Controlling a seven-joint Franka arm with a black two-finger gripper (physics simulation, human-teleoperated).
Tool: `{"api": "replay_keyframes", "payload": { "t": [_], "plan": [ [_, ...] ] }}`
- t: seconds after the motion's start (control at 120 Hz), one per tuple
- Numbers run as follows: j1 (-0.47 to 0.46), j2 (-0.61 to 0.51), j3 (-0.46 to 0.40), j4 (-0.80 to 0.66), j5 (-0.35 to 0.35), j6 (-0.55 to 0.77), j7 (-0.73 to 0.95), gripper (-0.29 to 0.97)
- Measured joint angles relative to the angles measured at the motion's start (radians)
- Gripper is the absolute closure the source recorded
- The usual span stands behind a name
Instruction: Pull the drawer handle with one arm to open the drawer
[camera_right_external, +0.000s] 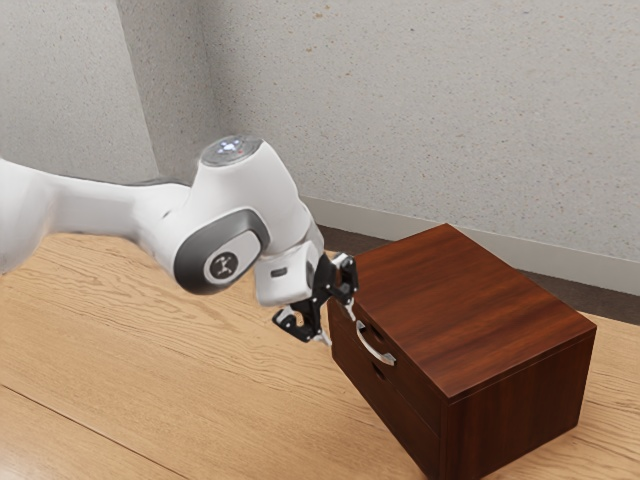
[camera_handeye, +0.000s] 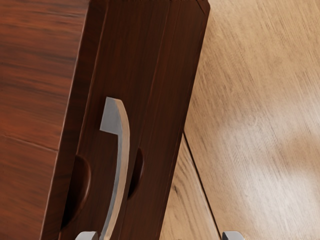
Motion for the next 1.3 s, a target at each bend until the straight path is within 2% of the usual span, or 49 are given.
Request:
{"api": "replay_keyframes", "payload": {
  "t": [0.183, 0.342, 0.483, 0.708, 0.95, 1.142, 1.3],
  "plan": [
    [0.003, 0.053, 0.0, 0.029, -0.007, 0.009, 0.081, 0.44],
    [-0.01, 0.098, 0.0, 0.034, -0.083, 0.039, 0.152, 0.49],
    [-0.011, 0.115, 0.0, 0.034, -0.12, 0.071, 0.209, 0.5],
    [0.027, 0.146, 0.0, 0.035, -0.147, 0.106, 0.28, 0.51],
    [0.022, 0.168, 0.0, 0.035, -0.164, 0.129, 0.335, 0.53],
    [0.019, 0.162, 0.0, 0.028, -0.19, 0.135, 0.366, 0.65],
    [0.016, 0.103, 0.0, -0.03, -0.206, 0.137, 0.385, 0.73]
  ]
}}
